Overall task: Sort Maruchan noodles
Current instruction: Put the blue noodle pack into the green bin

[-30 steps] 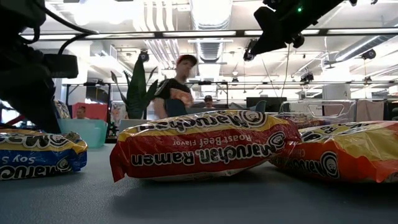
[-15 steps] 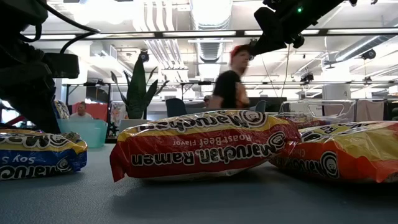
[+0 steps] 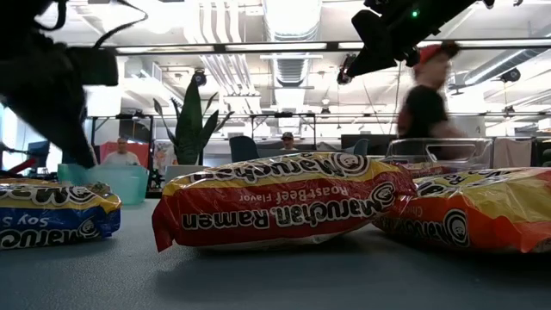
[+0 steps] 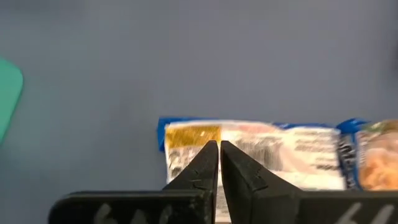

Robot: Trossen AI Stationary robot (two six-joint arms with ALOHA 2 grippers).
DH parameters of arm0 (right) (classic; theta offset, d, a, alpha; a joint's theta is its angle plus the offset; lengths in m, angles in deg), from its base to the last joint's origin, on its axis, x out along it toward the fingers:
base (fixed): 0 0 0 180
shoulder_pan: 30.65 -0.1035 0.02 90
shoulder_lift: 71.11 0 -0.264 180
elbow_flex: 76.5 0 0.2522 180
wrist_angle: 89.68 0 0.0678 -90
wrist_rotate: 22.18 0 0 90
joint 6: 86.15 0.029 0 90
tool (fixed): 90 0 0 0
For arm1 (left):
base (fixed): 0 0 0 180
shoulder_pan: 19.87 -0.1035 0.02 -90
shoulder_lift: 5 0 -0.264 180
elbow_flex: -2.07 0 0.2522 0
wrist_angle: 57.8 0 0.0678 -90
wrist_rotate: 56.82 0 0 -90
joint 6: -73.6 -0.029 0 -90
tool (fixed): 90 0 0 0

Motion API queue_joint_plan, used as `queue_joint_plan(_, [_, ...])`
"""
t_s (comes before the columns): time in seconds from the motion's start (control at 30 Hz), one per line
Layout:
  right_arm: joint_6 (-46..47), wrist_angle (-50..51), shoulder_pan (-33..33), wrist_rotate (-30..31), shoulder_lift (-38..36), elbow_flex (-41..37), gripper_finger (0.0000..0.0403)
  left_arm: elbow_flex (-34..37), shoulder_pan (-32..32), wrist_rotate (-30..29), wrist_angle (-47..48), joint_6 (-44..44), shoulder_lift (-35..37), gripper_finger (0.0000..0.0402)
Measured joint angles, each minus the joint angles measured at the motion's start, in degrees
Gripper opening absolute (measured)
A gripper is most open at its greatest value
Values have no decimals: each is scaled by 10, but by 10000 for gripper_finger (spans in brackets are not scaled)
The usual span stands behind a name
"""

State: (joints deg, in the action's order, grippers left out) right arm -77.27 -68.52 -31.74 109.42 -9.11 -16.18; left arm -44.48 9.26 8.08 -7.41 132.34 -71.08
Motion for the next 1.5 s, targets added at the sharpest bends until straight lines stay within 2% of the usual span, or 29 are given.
queue_joint_plan(0.13, [1, 0, 0, -4, 0, 0, 9, -26, 0, 1, 2, -38, 0, 0])
queue_joint_plan(0.3, [14, -16, 0, -97, 0, 0, 9, -51, 2, 77, 48, -41, 0, 0])
queue_joint_plan(0.5, [65, -83, 0, -193, 14, 0, 9, -58, 30, 166, 59, 9, 0, 0])
queue_joint_plan(0.73, [78, -212, 0, -342, 117, 25, 9, -26, 71, 184, 53, 159, 0, 0])
queue_joint_plan(0.83, [64, -204, 0, -377, 175, 71, 9, -5, 86, 193, 39, 191, -1, 0])
queue_joint_plan(0.97, [41, -127, 0, -381, 234, 145, 9, 20, 101, 206, 23, 206, -10, 0])
queue_joint_plan(1.13, [14, -36, 0, -363, 274, 227, 9, 35, 99, 157, 18, 219, -33, 0])
queue_joint_plan(1.23, [5, -29, 0, -356, 283, 243, 9, 35, 96, 117, 12, 232, -46, 0])
queue_joint_plan(1.5, [20, -34, 0, -356, 290, 245, 9, 36, 39, -60, -58, 248, -79, 0])
